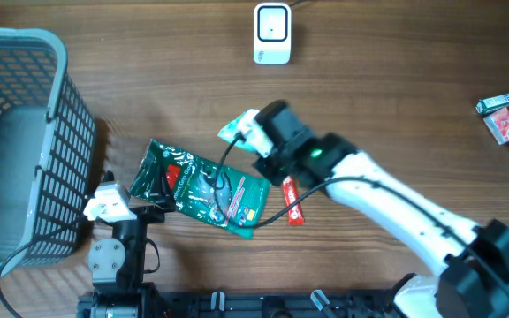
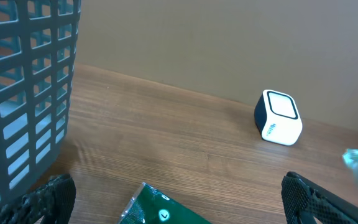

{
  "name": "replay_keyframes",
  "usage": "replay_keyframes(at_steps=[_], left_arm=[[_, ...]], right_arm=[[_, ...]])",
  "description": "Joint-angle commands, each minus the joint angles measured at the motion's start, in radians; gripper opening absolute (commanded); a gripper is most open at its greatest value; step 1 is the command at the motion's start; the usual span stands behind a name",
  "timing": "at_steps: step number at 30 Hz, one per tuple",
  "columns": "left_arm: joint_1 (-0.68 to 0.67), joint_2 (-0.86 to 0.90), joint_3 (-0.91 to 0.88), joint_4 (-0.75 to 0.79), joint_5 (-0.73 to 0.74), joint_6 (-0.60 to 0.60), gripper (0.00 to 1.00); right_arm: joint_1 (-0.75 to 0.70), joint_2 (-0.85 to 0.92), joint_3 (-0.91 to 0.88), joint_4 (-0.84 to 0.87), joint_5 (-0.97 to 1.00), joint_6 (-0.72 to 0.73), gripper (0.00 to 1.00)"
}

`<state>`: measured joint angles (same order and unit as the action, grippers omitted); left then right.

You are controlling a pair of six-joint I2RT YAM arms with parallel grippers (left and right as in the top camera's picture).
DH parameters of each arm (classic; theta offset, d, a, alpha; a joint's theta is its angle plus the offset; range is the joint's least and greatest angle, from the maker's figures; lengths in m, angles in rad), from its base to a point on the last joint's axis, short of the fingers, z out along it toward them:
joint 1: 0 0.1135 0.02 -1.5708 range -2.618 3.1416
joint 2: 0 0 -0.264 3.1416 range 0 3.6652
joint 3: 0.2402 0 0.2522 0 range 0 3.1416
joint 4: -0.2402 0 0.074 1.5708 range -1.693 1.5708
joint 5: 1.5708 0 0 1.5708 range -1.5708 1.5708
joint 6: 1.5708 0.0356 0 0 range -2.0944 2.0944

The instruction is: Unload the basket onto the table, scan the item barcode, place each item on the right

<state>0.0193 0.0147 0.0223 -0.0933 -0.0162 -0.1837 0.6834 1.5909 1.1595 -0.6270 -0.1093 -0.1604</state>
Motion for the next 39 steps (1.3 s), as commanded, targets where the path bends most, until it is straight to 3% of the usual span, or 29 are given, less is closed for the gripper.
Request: replay_keyframes(at_steps=[1, 2, 4, 9, 17, 20, 22, 25, 28, 39], left_arm=[[-0.003, -0.005, -0.007, 0.003, 0.008, 0.019, 1.0], [-0.003, -0.005, -0.007, 0.003, 0.008, 0.019, 1.0], [-0.003, -0.005, -0.007, 0.003, 0.008, 0.019, 1.0], [-0.003, -0.005, -0.007, 0.003, 0.008, 0.019, 1.0], [-0.003, -0.005, -0.007, 0.003, 0.008, 0.019, 1.0], [-0.003, -0.005, -0.007, 0.003, 0.008, 0.019, 1.0], [-0.003, -0.005, -0.007, 0.003, 0.008, 0.019, 1.0], [-0.003, -0.005, -0.007, 0.003, 0.008, 0.019, 1.0], [-0.003, -0.005, -0.007, 0.003, 0.008, 0.019, 1.0], [-0.003, -0.005, -0.007, 0.003, 0.008, 0.019, 1.0]], right_arm=[[-0.191, 0.023, 0.012, -0.068, -0.771, 0.057, 0.04], [-0.24, 0.028, 0.012, -0.084, -0.94, 0.06, 0.15], [-0.309, 0.029, 0.012, -0.108, -1.097, 0.116, 0.1], [-0.345, 0.031, 0.004, -0.153, -1.101, 0.442, 0.04], [-0.22, 0.031, -0.055, -0.148, -1.196, 0.386, 0.04], [-0.22, 0.056, -0.056, -0.141, -1.22, 0.274, 0.04], [-0.221, 0.12, -0.056, -0.094, -1.249, 0.285, 0.04], [-0.221, 0.292, -0.056, 0.077, -1.511, 0.29, 0.04], [-0.22, 0.431, -0.055, 0.262, -1.515, 0.476, 0.04], [-0.218, 0.446, -0.055, 0.365, -1.515, 0.465, 0.04]])
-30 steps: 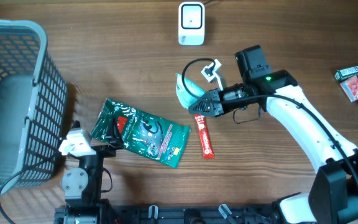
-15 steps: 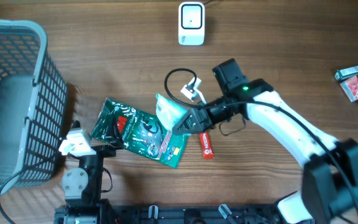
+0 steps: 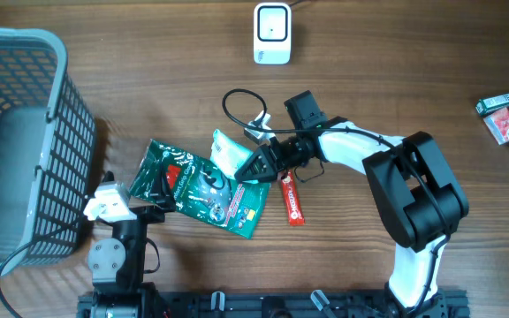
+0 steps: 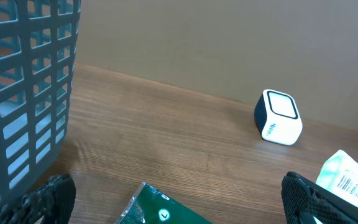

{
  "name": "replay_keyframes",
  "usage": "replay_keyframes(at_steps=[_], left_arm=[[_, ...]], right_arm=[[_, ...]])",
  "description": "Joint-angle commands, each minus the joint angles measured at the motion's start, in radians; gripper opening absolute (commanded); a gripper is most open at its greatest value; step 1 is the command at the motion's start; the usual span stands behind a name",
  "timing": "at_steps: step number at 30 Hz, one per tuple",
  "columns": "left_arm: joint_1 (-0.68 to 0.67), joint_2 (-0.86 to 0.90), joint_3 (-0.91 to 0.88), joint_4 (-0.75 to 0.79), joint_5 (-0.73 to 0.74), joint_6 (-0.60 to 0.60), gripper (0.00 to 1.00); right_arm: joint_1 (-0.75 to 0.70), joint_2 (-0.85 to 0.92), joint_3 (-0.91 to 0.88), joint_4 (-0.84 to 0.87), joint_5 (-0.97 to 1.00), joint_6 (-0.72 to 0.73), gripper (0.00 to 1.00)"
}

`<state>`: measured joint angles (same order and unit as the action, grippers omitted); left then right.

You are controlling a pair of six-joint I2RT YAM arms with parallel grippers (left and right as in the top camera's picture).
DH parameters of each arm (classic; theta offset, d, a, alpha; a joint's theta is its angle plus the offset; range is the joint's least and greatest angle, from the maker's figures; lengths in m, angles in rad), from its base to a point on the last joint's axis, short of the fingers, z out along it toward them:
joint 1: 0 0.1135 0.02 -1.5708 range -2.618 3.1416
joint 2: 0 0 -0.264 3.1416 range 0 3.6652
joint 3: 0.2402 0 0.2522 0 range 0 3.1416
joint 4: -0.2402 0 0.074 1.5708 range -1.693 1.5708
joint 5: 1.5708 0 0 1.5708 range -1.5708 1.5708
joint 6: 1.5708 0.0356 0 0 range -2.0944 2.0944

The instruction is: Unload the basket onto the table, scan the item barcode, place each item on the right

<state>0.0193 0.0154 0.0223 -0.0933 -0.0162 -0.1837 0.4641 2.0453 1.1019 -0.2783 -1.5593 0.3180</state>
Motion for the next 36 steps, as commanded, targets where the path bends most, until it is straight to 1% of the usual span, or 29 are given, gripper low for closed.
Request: replay_keyframes(at_steps=[1, 3, 6, 9, 11, 12, 13, 14, 16, 18, 20, 21, 23, 26, 28, 33, 35, 36], left_arm=[[-0.003, -0.006, -0.007, 0.003, 0.008, 0.019, 1.0], [-0.003, -0.006, -0.007, 0.003, 0.008, 0.019, 1.0], [-0.003, -0.006, -0.007, 0.003, 0.008, 0.019, 1.0], [-0.003, -0.006, -0.007, 0.003, 0.008, 0.019, 1.0], [-0.003, -0.006, -0.007, 0.003, 0.008, 0.019, 1.0], [-0.003, -0.006, -0.007, 0.003, 0.008, 0.019, 1.0], [-0.003, -0.006, -0.007, 0.003, 0.008, 0.019, 1.0], [-0.003, -0.006, -0.007, 0.003, 0.008, 0.02, 1.0], [-0.003, -0.006, -0.007, 0.003, 0.008, 0.019, 1.0], [-0.003, -0.006, -0.007, 0.003, 0.008, 0.019, 1.0], [-0.003, -0.006, -0.007, 0.003, 0.008, 0.019, 1.0], [-0.003, -0.006, -0.007, 0.003, 0.008, 0.019, 1.0], [-0.003, -0.006, -0.007, 0.003, 0.008, 0.019, 1.0], [-0.003, -0.006, -0.007, 0.003, 0.008, 0.019, 1.0], [-0.003, -0.006, -0.007, 0.003, 0.008, 0.019, 1.0], [-0.003, -0.006, -0.007, 0.003, 0.008, 0.019, 1.0], [-0.003, -0.006, -0.007, 0.003, 0.008, 0.019, 1.0], [-0.003, -0.006, -0.007, 0.003, 0.008, 0.019, 1.0]], right_arm=[[0.002, -0.009, 0.003, 0.035, -0.064, -0.042, 0.04], [0.002, -0.015, 0.003, 0.049, -0.058, -0.091, 0.05], [0.01, -0.068, 0.003, 0.053, 0.034, -0.082, 0.05], [0.046, -0.243, 0.004, -0.034, 0.299, -0.055, 0.05], [0.081, -0.405, 0.007, -0.159, 0.618, -0.053, 0.05], [0.097, -0.459, 0.007, -0.194, 0.765, -0.053, 0.05], [0.14, -0.568, 0.007, -0.219, 1.151, -0.058, 0.05], [0.154, -0.598, 0.007, -0.198, 1.263, -0.075, 0.05], [0.161, -0.619, 0.007, -0.13, 1.396, -0.129, 0.05], [0.15, -0.583, 0.007, -0.063, 1.534, -0.159, 0.04], [0.123, -0.51, 0.019, 0.0, 1.59, -0.177, 0.04], [0.11, -0.47, 0.046, 0.014, 1.589, -0.208, 0.05], [0.083, -0.346, 0.161, 0.032, 1.602, -0.279, 0.04], [0.051, -0.157, 0.359, 0.027, 1.646, -0.337, 0.05], [0.014, 0.011, 0.536, 0.015, 1.648, -0.342, 0.04], [-0.052, 0.28, 0.869, -0.031, 1.621, -0.332, 0.04], [-0.061, 0.339, 0.931, -0.075, 1.604, -0.309, 0.04], [-0.064, 0.342, 0.931, -0.077, 1.594, -0.3, 0.04]])
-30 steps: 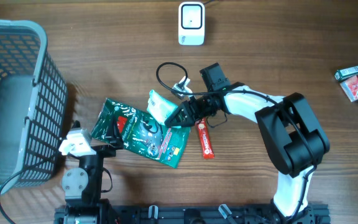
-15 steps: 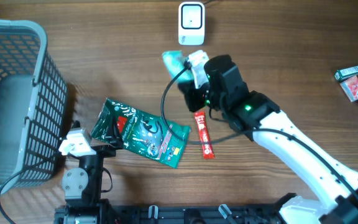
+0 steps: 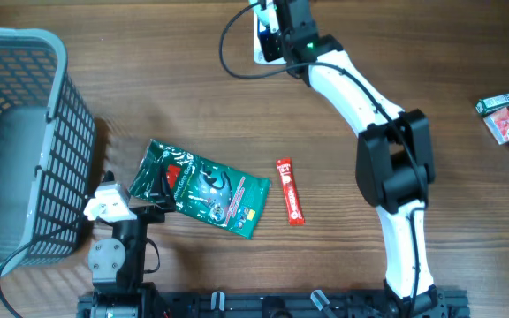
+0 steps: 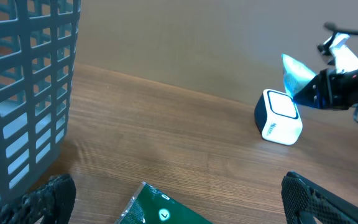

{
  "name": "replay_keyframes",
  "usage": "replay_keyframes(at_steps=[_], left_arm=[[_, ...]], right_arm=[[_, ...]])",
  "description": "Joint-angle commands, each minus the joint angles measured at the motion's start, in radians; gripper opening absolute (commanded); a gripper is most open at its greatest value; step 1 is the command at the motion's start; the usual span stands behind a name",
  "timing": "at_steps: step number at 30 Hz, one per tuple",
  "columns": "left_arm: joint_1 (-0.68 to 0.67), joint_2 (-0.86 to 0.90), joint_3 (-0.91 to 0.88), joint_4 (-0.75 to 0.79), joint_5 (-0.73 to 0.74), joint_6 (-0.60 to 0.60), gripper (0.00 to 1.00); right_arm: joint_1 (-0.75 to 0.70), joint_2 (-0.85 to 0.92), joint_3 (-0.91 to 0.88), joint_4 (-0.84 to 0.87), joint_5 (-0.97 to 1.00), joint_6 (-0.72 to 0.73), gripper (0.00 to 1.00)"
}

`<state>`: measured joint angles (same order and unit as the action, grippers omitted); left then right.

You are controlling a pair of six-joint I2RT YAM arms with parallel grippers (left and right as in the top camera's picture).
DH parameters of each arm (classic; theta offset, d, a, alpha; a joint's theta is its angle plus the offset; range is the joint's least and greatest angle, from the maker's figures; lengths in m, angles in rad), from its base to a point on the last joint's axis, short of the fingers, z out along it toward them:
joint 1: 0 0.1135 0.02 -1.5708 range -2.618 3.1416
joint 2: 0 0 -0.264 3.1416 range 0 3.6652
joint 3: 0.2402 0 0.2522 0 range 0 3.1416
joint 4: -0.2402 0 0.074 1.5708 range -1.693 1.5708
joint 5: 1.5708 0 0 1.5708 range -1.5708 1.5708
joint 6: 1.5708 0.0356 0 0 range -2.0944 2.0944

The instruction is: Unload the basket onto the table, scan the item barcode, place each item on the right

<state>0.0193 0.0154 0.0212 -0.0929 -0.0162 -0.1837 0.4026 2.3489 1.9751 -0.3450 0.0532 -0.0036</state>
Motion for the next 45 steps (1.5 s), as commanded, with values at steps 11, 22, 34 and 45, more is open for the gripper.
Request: replay_keyframes(at_steps=[11, 22, 34, 45], left_arm=[[-0.003, -0.006, -0.006, 0.003, 0.008, 0.019, 1.0], [-0.003, -0.006, -0.006, 0.003, 0.008, 0.019, 1.0], [-0.003, -0.006, -0.006, 0.003, 0.008, 0.019, 1.0], [-0.003, -0.006, -0.006, 0.003, 0.008, 0.019, 1.0]], right_arm=[[-0.011, 0.037, 0.105, -0.258, -0.047, 0.058, 0.04], [-0.24, -0.099, 0.212, -0.744, 0.052, 0.092, 0.04], [-0.759, -0.025, -0.082, -0.435, 0.002, 0.27, 0.43], [-0.581, -0.296, -0.074, -0.562, -0.002, 0.397, 1.0]])
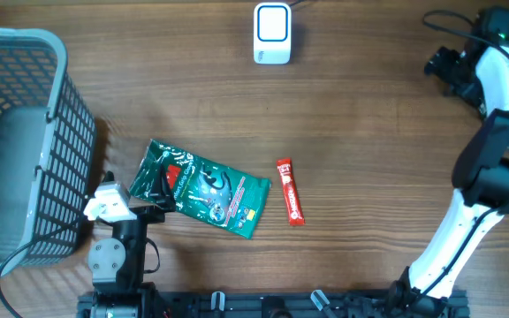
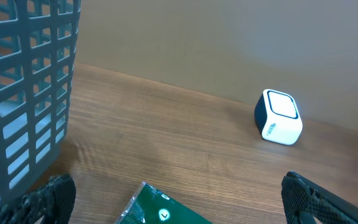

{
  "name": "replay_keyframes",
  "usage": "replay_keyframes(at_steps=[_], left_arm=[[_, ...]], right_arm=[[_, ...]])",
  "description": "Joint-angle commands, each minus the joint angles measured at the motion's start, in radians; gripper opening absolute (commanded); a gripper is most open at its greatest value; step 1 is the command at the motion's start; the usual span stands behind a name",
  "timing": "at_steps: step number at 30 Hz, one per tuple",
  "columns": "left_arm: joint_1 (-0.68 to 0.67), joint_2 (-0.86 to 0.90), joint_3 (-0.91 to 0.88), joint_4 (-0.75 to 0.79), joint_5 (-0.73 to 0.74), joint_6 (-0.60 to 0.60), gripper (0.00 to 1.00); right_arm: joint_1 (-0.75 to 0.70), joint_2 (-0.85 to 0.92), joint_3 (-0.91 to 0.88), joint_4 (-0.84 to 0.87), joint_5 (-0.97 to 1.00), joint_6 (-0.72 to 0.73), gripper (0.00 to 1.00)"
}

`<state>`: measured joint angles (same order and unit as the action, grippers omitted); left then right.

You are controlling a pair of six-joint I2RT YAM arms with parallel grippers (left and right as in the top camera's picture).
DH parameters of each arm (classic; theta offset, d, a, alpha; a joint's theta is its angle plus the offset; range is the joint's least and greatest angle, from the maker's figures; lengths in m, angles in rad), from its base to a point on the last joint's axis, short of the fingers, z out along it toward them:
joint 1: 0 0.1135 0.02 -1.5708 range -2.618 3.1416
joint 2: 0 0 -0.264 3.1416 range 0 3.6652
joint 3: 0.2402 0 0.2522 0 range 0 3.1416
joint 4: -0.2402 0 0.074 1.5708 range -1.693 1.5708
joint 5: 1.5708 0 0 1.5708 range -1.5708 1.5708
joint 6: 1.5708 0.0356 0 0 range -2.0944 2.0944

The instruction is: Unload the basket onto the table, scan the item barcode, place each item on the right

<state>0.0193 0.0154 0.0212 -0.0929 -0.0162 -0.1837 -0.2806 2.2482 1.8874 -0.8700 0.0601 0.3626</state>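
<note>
The white barcode scanner (image 1: 272, 34) stands at the table's far middle and also shows as scanner (image 2: 278, 117) in the left wrist view. A green bag (image 1: 206, 187) and a red stick packet (image 1: 291, 203) lie near the front. My right gripper (image 1: 443, 68) is up at the far right, away from the scanner. Its jaws are dark and turned away, and no item shows in them. My left gripper (image 2: 182, 200) stands open low over the green bag's (image 2: 160, 208) corner, touching nothing.
A grey mesh basket (image 1: 25, 141) fills the left side, with its wall (image 2: 23, 93) close to my left gripper. The right arm (image 1: 489, 168) stretches along the right edge and covers the table there. A black cable (image 1: 453, 19) loops by the right wrist.
My right gripper was over the scanner with a pale teal-white packet. It is now at the far right of the table, and the packet is out of sight. The left arm has not moved.
My right gripper held the pale packet beside the green bag's upper edge. It then held it just right of the bag with a barcode label showing. Later the packet was at the scanner. Now the gripper is at the far right.
</note>
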Motion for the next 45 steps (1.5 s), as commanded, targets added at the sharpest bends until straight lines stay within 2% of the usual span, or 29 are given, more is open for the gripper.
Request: replay_keyframes(at_steps=[1, 4, 6, 10, 15, 18, 20, 23, 26, 29, 30, 31, 32, 33, 36, 39, 41, 45], left_arm=[[-0.003, -0.006, -0.006, 0.003, 0.008, 0.019, 1.0], [-0.003, -0.006, -0.006, 0.003, 0.008, 0.019, 1.0], [-0.003, -0.006, -0.006, 0.003, 0.008, 0.019, 1.0], [-0.003, -0.006, -0.006, 0.003, 0.008, 0.019, 1.0], [-0.003, -0.006, -0.006, 0.003, 0.008, 0.019, 1.0], [-0.003, -0.006, -0.006, 0.003, 0.008, 0.019, 1.0], [-0.003, -0.006, -0.006, 0.003, 0.008, 0.019, 1.0], [-0.003, -0.006, -0.006, 0.003, 0.008, 0.019, 1.0], [-0.003, -0.006, -0.006, 0.003, 0.008, 0.019, 1.0], [-0.003, -0.006, -0.006, 0.003, 0.008, 0.019, 1.0], [-0.003, -0.006, -0.006, 0.003, 0.008, 0.019, 1.0], [-0.003, -0.006, -0.006, 0.003, 0.008, 0.019, 1.0], [-0.003, -0.006, -0.006, 0.003, 0.008, 0.019, 1.0], [-0.003, -0.006, -0.006, 0.003, 0.008, 0.019, 1.0], [-0.003, -0.006, -0.006, 0.003, 0.008, 0.019, 1.0], [-0.003, -0.006, -0.006, 0.003, 0.008, 0.019, 1.0], [-0.003, -0.006, -0.006, 0.003, 0.008, 0.019, 1.0], [-0.003, -0.006, -0.006, 0.003, 0.008, 0.019, 1.0]], right_arm=[[0.15, -0.241, 0.013, -0.066, -0.01, 0.032, 1.0], [0.317, -0.333, 0.013, -0.142, -0.056, -0.007, 1.0], [0.424, -0.346, 0.013, -0.24, -0.18, -0.192, 0.99], [0.563, -0.354, 0.008, -0.41, -0.238, -0.176, 1.0], [0.762, -0.483, 0.008, -0.582, -0.032, -0.048, 1.0], [0.898, -0.578, -0.004, -0.606, -0.01, -0.018, 1.0], [0.944, -0.603, -0.041, -0.574, -0.076, -0.013, 1.0], [0.969, -0.605, -0.222, -0.413, -0.24, -0.159, 1.0], [0.952, -0.605, -0.47, -0.21, -0.237, -0.14, 1.0], [0.944, -0.604, -0.661, -0.027, -0.075, -0.073, 1.0], [0.945, -0.602, -0.719, 0.021, -0.033, -0.073, 0.96], [0.945, -0.601, -0.758, 0.055, -0.031, -0.074, 0.88], [0.943, -0.601, -0.825, 0.126, -0.03, -0.075, 0.75], [0.943, -0.601, -0.863, 0.176, -0.031, -0.075, 0.72], [0.944, -0.601, -0.956, 0.283, -0.034, -0.076, 0.72], [0.944, -0.601, -0.979, 0.297, -0.034, -0.1, 0.7], [0.944, -0.601, -0.979, 0.301, -0.034, -0.1, 0.51], [0.944, -0.576, -0.98, 0.269, -0.035, -0.088, 0.46]])
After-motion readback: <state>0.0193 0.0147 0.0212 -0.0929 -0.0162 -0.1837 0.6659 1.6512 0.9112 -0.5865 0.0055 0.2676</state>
